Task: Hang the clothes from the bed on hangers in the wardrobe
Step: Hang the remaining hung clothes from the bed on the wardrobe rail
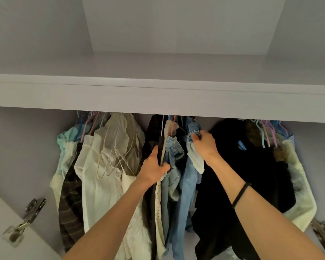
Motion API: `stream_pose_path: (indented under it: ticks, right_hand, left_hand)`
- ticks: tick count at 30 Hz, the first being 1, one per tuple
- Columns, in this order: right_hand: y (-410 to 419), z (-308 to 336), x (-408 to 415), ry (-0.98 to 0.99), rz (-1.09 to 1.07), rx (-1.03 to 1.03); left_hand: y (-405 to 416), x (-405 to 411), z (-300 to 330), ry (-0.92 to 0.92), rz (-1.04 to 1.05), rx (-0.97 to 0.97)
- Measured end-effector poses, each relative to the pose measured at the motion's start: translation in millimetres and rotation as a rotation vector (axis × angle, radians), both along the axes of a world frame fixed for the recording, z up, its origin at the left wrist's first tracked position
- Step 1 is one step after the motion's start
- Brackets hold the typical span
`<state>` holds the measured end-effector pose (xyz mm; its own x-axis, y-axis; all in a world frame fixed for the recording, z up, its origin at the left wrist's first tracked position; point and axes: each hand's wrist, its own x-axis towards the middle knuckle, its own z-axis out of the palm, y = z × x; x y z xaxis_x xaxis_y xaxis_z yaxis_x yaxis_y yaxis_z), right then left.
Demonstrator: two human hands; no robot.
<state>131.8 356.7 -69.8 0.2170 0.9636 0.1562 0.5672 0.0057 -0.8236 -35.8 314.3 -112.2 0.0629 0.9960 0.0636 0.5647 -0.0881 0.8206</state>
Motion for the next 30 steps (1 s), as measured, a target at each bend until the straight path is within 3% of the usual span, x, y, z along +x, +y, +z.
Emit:
stream_pose_path:
  ticks: [9,16,23,30]
  right_hand:
    - [1.7,0.0,-32.9,-0.350,0.106,-0.010]
    - [10.2,-9.1,-57.0,-0.237,0.218,-0.026]
    - [-1.0,-22.6,-59.3,-0.312,0.252,-0.020]
    - [-35.0,-26.8,-44.9,-0.210,0.312,-0.027]
  left_hand:
    - [1.6,-4.4,-4.8,-0.070,-0.121,-0.043]
    - [9.8,-25.0,-12.1,-0.058,-0.139,-0.071]
    - [5.7,-38.0,-12.9,-0.084,-0.242,-0.138]
    - [3.1,-35.7,-15.5,-0.071,-0.269,-0.203]
